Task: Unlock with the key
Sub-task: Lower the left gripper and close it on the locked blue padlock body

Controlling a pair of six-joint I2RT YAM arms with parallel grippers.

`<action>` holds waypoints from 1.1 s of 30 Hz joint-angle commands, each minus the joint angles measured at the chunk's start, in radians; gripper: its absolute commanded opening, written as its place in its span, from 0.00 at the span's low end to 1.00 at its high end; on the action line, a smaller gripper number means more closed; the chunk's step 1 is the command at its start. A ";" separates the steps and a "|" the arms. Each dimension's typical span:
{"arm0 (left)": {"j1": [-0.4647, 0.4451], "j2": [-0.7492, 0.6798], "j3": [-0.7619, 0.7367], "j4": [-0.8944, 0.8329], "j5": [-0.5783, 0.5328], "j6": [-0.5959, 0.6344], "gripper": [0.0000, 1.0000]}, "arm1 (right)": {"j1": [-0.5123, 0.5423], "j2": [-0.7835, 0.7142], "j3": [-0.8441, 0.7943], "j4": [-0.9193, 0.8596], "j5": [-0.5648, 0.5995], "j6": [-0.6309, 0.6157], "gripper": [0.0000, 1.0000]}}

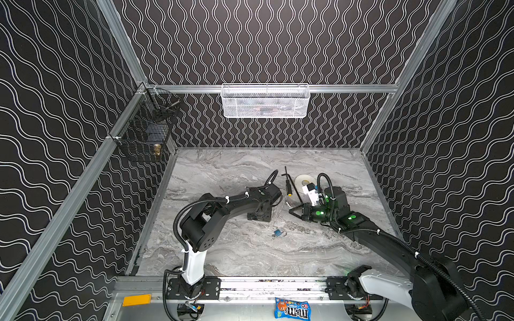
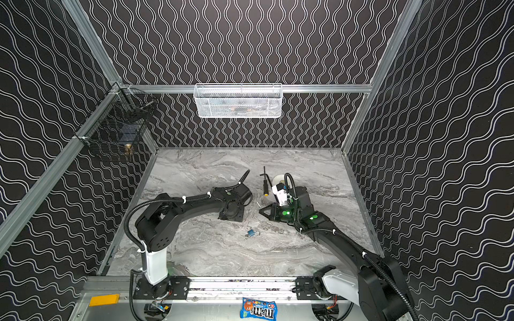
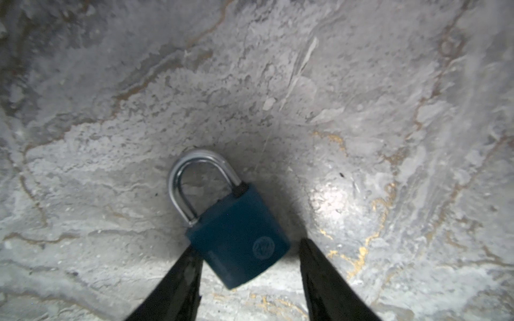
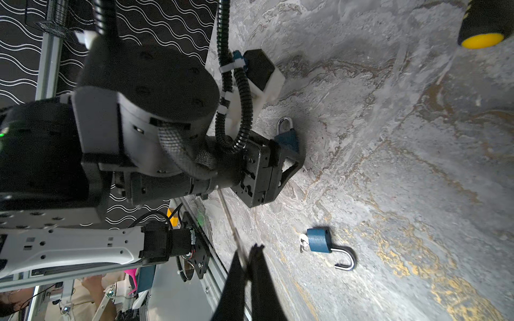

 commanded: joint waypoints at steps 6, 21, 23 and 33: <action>0.002 0.026 -0.006 -0.038 -0.070 -0.023 0.56 | -0.004 0.003 0.000 0.041 -0.021 -0.003 0.00; 0.002 -0.002 -0.019 0.010 -0.159 -0.120 0.69 | -0.003 0.010 0.007 0.031 -0.010 -0.019 0.00; 0.002 -0.017 -0.041 0.045 -0.157 -0.121 0.69 | -0.004 0.015 0.010 0.025 -0.009 -0.023 0.00; 0.002 -0.022 -0.077 0.188 -0.053 -0.047 0.68 | -0.004 0.016 0.008 0.016 -0.002 -0.033 0.00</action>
